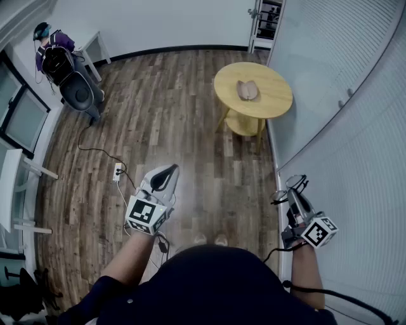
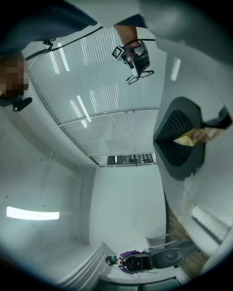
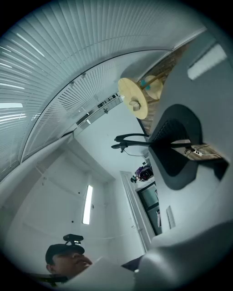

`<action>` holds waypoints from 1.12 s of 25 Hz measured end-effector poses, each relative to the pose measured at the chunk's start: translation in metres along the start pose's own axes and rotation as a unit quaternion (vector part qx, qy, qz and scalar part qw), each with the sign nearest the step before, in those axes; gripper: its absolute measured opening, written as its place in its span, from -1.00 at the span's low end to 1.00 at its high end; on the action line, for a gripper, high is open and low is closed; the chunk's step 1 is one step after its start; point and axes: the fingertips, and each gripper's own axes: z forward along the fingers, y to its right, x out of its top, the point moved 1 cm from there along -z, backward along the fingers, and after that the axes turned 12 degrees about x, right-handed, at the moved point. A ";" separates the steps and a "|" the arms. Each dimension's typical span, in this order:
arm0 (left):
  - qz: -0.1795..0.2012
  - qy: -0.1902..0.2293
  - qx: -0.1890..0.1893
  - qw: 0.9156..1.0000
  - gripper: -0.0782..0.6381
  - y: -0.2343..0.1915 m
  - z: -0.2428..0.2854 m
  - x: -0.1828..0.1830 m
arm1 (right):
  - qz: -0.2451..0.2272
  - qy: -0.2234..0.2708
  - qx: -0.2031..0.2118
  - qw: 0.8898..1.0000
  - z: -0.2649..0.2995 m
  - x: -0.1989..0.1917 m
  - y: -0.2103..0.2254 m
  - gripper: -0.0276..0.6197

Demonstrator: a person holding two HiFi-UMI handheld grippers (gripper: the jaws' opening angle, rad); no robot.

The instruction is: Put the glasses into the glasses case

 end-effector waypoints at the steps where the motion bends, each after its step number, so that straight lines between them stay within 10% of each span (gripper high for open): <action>1: -0.002 0.000 0.000 1.000 -0.76 0.002 0.002 0.003 | 0.000 0.001 0.000 1.000 -0.001 0.001 0.001 -0.84; 19: 0.005 -0.019 -0.008 1.000 -0.76 0.068 0.033 -0.002 | -0.013 -0.023 0.021 0.999 -0.013 0.008 0.043 -0.84; 28: 0.004 0.003 -0.003 1.000 -0.76 0.037 0.084 0.012 | -0.001 -0.019 0.004 1.000 0.019 0.017 0.072 -0.84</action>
